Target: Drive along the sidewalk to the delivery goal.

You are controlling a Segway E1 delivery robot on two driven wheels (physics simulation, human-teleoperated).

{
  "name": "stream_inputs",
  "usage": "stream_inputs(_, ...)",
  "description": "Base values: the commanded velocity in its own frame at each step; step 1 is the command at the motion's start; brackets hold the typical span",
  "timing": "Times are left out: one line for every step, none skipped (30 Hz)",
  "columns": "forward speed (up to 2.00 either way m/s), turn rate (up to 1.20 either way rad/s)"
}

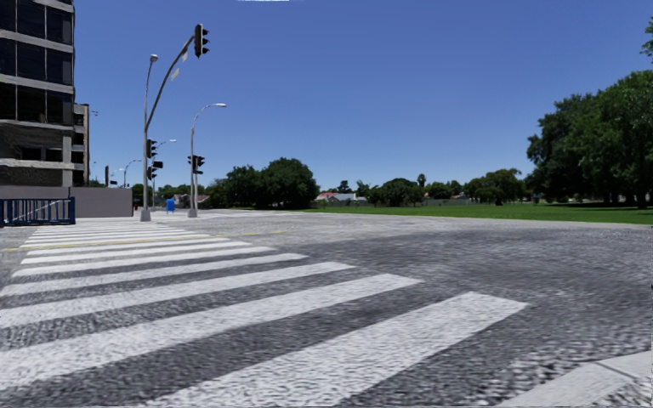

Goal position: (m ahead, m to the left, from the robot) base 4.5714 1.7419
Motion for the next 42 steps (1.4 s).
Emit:
stream_inputs(1.58,0.54)
stream_inputs(1.56,0.56)
stream_inputs(1.55,0.58)
stream_inputs(1.55,0.58)
stream_inputs(1.55,0.59)
stream_inputs(1.55,0.59)
stream_inputs(1.55,0.61)
stream_inputs(1.55,0.61)
stream_inputs(1.55,0.62)
stream_inputs(1.55,0.65)
stream_inputs(1.55,0.65)
stream_inputs(1.55,0.66)
stream_inputs(1.55,0.66)
stream_inputs(1.55,0.67)
stream_inputs(1.55,0.67)
stream_inputs(1.55,0.67)
stream_inputs(1.55,0.67)
stream_inputs(1.55,0.67)
stream_inputs(1.55,0.67)
stream_inputs(1.55,0.61)
stream_inputs(1.55,0.49)
stream_inputs(1.55,0.49)
stream_inputs(1.55,0.41)
stream_inputs(1.54,0.38)
stream_inputs(1.54,0.37)
stream_inputs(1.54,0.37)
stream_inputs(1.54,0.35)
stream_inputs(1.54,0.30)
stream_inputs(1.54,0.30)
stream_inputs(1.54,0.21)
stream_inputs(1.54,0.17)
stream_inputs(1.54,0.16)
stream_inputs(1.54,0.16)
stream_inputs(1.54,0.16)
stream_inputs(1.54,0.20)
stream_inputs(1.54,0.25)
stream_inputs(1.54,0.25)
stream_inputs(1.54,0.26)
stream_inputs(1.54,0.27)
stream_inputs(1.54,0.28)
stream_inputs(1.54,0.28)
stream_inputs(1.54,0.28)
